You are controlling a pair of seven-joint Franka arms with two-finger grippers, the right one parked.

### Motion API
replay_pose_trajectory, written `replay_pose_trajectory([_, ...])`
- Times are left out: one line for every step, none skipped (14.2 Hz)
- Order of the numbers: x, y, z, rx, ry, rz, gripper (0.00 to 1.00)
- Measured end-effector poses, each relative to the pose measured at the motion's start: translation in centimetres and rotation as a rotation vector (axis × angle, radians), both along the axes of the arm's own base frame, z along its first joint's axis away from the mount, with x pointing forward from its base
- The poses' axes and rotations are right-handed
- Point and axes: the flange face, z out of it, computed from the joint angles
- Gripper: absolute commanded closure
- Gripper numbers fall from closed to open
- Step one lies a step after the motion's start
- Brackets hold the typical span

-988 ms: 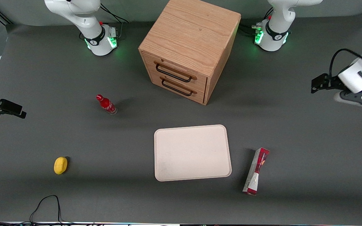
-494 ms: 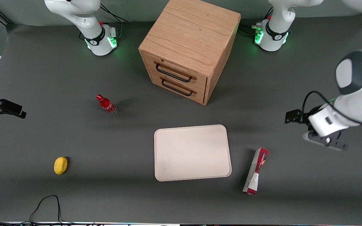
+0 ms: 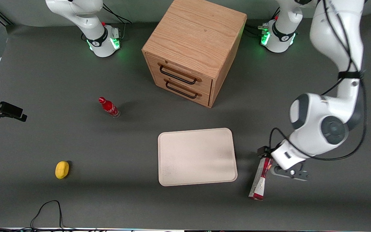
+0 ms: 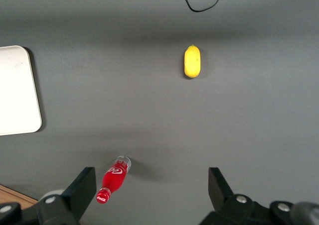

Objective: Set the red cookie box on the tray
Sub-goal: 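Close the left gripper on the end of the red shortbread box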

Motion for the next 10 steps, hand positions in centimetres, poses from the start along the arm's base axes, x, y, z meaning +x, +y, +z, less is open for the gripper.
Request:
replay_pose_trajectory([0.4, -0.5, -2.0, 0.017, -0.028, 0.005, 0.01])
replay_pose_trajectory([0.8, -0.5, -3.9, 0.034, -0.047, 0.009, 0.01])
replay_pose_trajectory([1.1, -0.3, -5.7, 0.05, -0.063, 0.011, 0.06])
replay_pose_trajectory([1.3, 0.0, -7.0, 0.062, -0.076, 0.013, 0.17])
replay_pose_trajectory([1.5, 0.2, -7.8, 0.073, -0.087, 0.013, 0.34])
replay_pose_trajectory([1.6, 0.4, -8.6, 0.082, -0.092, 0.011, 0.62])
replay_pose_trajectory([1.6, 0.5, -9.0, 0.087, -0.097, 0.009, 0.96])
replay_pose_trajectory([1.6, 0.4, -9.3, 0.089, -0.096, 0.007, 1.0])
replay_pose_trajectory([1.5, 0.2, -9.4, 0.09, -0.094, 0.005, 1.0])
replay_pose_trajectory([1.5, 0.1, -9.4, 0.09, -0.094, 0.003, 1.0])
